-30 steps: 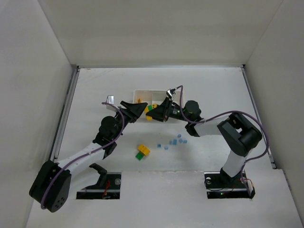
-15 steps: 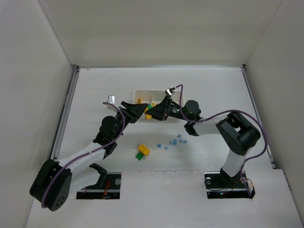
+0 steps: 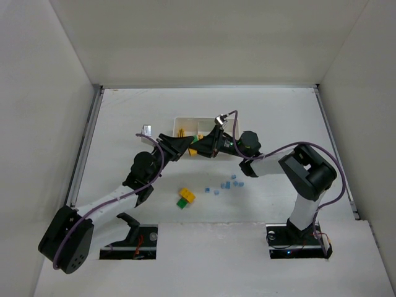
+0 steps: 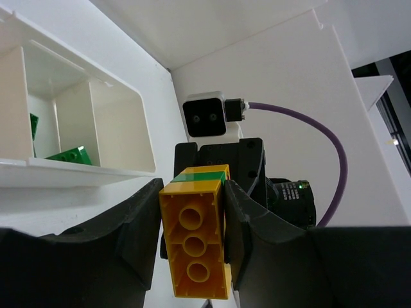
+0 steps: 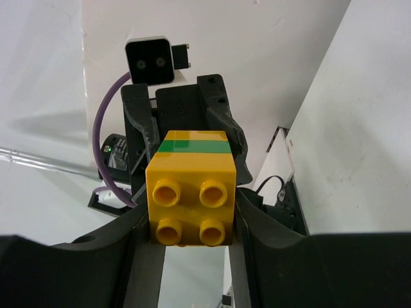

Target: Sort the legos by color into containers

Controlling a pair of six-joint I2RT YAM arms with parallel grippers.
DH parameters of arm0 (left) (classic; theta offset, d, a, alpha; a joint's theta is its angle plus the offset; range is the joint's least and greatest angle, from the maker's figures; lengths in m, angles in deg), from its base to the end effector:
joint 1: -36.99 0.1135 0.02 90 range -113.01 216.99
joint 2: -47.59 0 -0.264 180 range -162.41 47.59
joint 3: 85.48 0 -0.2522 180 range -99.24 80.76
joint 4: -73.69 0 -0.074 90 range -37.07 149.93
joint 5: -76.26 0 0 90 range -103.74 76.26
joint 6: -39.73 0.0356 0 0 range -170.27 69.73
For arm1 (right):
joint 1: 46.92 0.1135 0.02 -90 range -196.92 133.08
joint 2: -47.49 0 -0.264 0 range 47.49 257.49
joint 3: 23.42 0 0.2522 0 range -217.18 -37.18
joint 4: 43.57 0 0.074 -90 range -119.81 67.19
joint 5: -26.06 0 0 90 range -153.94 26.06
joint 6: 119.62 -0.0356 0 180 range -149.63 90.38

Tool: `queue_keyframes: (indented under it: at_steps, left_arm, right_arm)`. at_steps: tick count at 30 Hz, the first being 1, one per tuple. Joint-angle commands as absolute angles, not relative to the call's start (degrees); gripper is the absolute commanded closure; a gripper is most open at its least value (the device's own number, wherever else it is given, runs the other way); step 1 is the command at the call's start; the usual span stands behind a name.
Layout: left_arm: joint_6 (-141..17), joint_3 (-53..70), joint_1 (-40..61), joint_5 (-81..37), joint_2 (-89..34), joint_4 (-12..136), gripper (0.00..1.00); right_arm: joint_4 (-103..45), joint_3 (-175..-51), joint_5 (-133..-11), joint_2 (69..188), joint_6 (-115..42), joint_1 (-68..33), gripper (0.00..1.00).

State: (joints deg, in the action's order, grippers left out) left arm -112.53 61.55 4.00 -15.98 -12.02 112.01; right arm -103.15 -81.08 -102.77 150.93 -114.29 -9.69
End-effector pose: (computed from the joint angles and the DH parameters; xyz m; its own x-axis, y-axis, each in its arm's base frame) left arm 0.1831 -0.1205 0.2503 -0.4309 -0.7747 -0.4628 0.4185 0.2829 -0.8631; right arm 0.2700 0.2332 0.2138 -0.9344 0.2642 -0.2391 -0.2779 -0.1203 0.9530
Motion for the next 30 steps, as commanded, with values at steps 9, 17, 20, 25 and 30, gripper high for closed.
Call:
queue_keyframes:
  at_steps: [9, 17, 20, 25, 30]
  left_arm:
    - [-111.4, 62.9, 8.4, -17.9, -7.3, 113.0, 0.84]
    - [-111.8, 64.0, 9.6, -19.4, -3.0, 107.6, 0.84]
    - [-112.0, 64.1, 9.1, -19.9, -2.4, 106.3, 0.84]
    - [-112.7, 64.1, 8.6, -20.7, -2.5, 105.0, 0.84]
    - [-113.9, 63.9, 7.9, -22.0, -3.6, 105.2, 0.84]
  right_arm:
    - [-111.5, -78.9, -102.1, 149.9, -113.6, -9.7, 0.28]
    - [-111.8, -77.9, -103.0, 148.3, -112.1, -12.5, 0.25]
    - [-111.3, -78.8, -103.1, 148.1, -111.5, -12.6, 0.25]
    - [-111.1, -79.8, -103.1, 148.7, -111.4, -12.9, 0.27]
    - [-110.5, -80.7, -102.8, 149.7, -111.4, -13.1, 0.32]
